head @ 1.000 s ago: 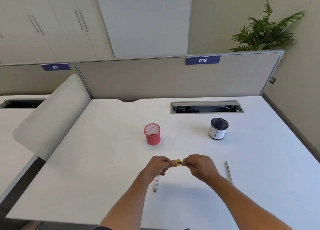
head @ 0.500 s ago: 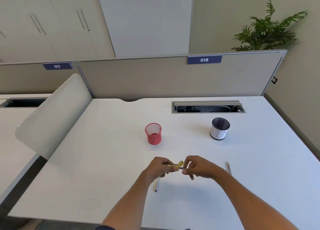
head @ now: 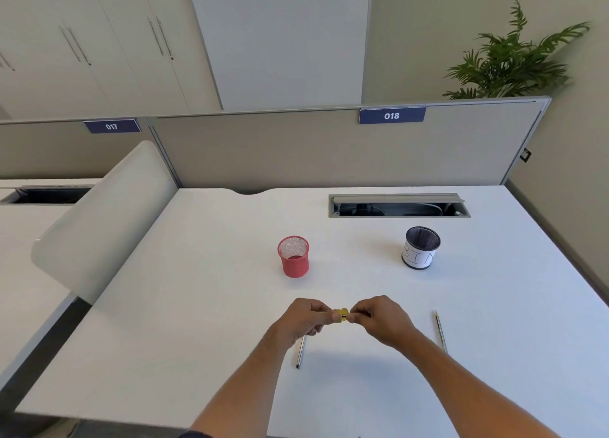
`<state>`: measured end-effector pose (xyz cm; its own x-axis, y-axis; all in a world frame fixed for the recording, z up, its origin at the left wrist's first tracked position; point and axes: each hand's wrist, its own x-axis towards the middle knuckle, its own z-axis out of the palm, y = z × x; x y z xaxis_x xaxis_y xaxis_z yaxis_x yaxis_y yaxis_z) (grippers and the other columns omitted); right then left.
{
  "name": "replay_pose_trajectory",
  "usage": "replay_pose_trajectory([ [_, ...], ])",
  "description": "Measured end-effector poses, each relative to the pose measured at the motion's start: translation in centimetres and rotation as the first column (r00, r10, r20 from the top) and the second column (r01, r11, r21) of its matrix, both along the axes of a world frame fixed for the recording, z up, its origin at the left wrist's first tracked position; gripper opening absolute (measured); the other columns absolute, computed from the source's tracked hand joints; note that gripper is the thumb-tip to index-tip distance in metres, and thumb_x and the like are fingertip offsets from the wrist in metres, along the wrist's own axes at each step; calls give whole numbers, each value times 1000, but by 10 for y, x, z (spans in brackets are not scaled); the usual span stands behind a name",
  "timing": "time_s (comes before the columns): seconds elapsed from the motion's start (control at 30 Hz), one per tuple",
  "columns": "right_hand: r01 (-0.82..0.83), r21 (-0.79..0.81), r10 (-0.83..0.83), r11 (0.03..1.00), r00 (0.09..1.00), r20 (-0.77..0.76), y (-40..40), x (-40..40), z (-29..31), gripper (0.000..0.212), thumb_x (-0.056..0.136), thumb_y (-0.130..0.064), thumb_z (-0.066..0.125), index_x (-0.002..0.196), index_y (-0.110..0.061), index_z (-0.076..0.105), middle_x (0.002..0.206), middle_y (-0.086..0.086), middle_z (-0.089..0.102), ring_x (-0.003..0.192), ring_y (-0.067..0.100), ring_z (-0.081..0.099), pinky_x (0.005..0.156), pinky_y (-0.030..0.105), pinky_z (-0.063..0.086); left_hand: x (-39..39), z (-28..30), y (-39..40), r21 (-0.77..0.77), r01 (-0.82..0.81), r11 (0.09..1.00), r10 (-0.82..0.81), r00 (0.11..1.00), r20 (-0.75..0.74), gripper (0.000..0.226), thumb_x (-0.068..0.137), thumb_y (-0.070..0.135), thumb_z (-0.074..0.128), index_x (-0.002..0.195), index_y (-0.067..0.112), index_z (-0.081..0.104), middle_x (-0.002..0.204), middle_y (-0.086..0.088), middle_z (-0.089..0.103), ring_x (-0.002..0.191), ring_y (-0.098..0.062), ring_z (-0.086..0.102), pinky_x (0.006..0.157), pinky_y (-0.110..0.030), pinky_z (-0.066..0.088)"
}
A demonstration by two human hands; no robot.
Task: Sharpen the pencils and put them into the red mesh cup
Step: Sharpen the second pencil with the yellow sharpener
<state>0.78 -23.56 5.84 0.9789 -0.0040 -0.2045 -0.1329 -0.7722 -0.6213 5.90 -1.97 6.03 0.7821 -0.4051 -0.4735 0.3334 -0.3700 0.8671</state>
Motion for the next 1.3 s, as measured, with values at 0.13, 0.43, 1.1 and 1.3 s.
replay_pose_trajectory([
  [0.13, -5, 110, 16, 994, 995, -94, 0, 4, 1, 30, 90, -48, 65, 69, -29, 76, 49, -10, 51, 47, 7, 41, 52, 25, 35, -1, -5, 3, -8, -7, 1000, 8, 1000, 29, 27, 75, 19, 90, 97, 9, 80, 75, 3, 69, 67, -9, 57, 64, -21, 42],
  [0.43, 4, 314, 72, 949, 970, -231, -6, 3, 3, 29, 86, -51, 66, 92, -23, 63, 55, -3, 62, 49, 11, 46, 49, 19, 37, -4, -3, -6, 1, -5, 1000, 5, 999, 42, 28, 76, 14, 88, 99, 3, 77, 72, 0, 63, 60, -14, 49, 55, -19, 40],
  [1.1, -146, -489, 443, 860, 688, 574, -8, -9, 15, 12, 82, -17, 83, 89, -20, 74, 78, -8, 69, 61, 20, 61, 54, 33, 49, -8, -4, 2, -93, -131, 987, 112, 977, -183, 61, 76, 52, 76, 108, 1, 77, 60, -1, 40, 54, -14, 32, 57, -23, 36],
  [1.3, -154, -486, 465, 860, 627, 625, -5, -6, 8, 11, 81, -14, 83, 86, -22, 76, 72, -8, 65, 58, 19, 57, 49, 31, 44, -9, -8, 1, -131, -117, 984, 90, 976, -201, 64, 66, 57, 80, 103, 5, 78, 57, 0, 43, 53, -13, 36, 57, -23, 37],
])
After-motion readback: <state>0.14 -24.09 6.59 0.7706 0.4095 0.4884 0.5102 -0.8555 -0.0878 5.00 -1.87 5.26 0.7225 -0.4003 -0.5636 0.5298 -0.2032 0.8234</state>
